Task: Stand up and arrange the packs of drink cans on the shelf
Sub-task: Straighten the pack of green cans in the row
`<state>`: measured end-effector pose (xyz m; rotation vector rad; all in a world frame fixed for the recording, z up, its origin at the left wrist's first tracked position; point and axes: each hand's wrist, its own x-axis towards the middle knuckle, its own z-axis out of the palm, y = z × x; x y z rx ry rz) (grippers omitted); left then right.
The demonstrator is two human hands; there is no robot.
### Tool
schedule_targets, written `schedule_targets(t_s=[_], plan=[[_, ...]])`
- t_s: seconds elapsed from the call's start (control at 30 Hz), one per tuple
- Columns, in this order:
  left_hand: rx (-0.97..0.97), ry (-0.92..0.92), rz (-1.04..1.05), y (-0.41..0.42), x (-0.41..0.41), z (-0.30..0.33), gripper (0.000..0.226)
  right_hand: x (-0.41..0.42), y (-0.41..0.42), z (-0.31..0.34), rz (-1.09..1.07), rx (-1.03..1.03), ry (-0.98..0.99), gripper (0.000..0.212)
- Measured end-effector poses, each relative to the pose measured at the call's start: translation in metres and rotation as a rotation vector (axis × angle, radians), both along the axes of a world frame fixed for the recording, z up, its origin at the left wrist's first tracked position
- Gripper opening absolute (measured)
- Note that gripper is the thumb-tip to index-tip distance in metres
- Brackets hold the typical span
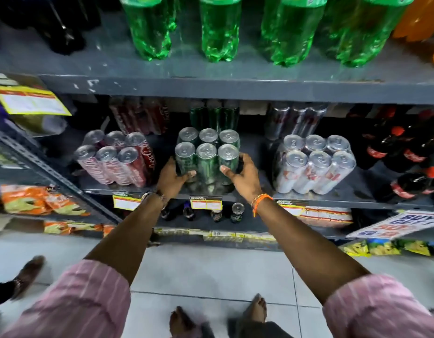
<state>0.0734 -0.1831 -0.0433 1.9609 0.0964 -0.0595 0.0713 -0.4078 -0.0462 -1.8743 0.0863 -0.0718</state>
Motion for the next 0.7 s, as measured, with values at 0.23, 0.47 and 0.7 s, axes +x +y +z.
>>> schedule_targets(t_s=[0.23,0.47,0.7], plan=[[0.136,-0.09,-0.005,-0.002,-0.015,-0.003,0.069,-0.002,-0.007,0.0,0.038,0.054,0.026,0.044],[0.167,-0.123,0.043,-0.006,-0.028,-0.009,0.06,-0.011,-0.013,-0.002,0.07,0.052,0.021,0.047],[0.168,-0.12,0.042,-0.007,-0.025,-0.001,0.065,-0.008,-0.012,-0.005,0.081,0.033,0.036,0.055]])
